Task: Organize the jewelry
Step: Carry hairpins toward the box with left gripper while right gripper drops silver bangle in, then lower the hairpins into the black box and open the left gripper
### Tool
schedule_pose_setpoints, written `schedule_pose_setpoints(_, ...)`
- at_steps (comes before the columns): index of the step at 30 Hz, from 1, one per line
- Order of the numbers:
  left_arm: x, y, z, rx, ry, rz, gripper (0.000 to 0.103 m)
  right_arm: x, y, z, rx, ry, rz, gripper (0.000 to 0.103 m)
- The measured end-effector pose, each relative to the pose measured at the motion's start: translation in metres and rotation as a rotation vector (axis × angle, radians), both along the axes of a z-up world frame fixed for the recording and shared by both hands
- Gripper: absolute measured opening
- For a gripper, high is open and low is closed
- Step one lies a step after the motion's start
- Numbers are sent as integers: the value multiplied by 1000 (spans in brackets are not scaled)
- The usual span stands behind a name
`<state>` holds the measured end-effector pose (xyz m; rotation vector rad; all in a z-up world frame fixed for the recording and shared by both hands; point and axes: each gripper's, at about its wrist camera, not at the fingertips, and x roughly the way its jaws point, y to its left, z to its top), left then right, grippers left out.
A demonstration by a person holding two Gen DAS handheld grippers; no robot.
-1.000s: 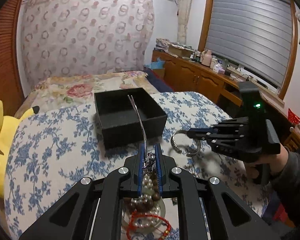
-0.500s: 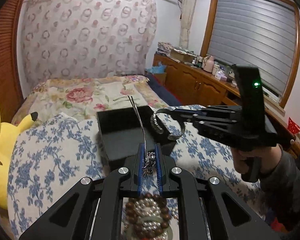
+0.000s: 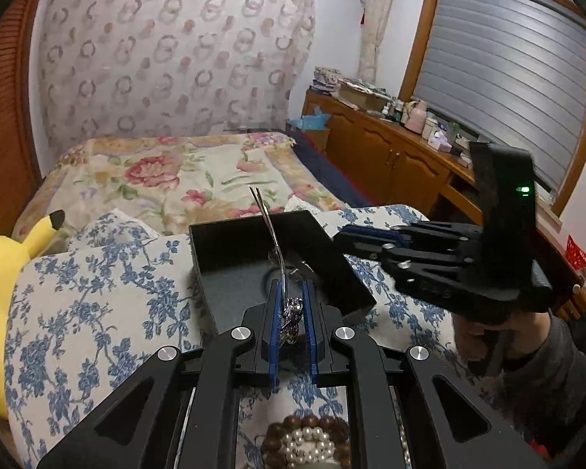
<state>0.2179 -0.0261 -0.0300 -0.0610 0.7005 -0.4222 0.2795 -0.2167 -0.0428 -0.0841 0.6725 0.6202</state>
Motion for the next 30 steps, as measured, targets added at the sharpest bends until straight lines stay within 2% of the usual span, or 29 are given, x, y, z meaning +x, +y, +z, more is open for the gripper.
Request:
schedule_pose_setpoints(5,16,-9,-9,5,26,-15,10,3,-17,1,17,-5,-50,18)
schedule_pose_setpoints(11,33,-15,-20,25,68,-20,10,4,-19,-1,14,-10,-52,18)
schedule_pose_setpoints(14,39,-15,-27,3,102,-36,10,3,-17,-3,7,-10,-51,18)
schedule_pose_setpoints(20,43,-18,-30,24,96,-17,10,1,-15,-3,2,-14,-50,18)
schedule_pose_setpoints(24,40,-11,-28,42,74,16,23,-1,-14,-1,-6,-27,-56,18)
schedule_pose_setpoints(30,18,7,-20,58,43,62,33,-12,-11,10,-20,-59,-51,18)
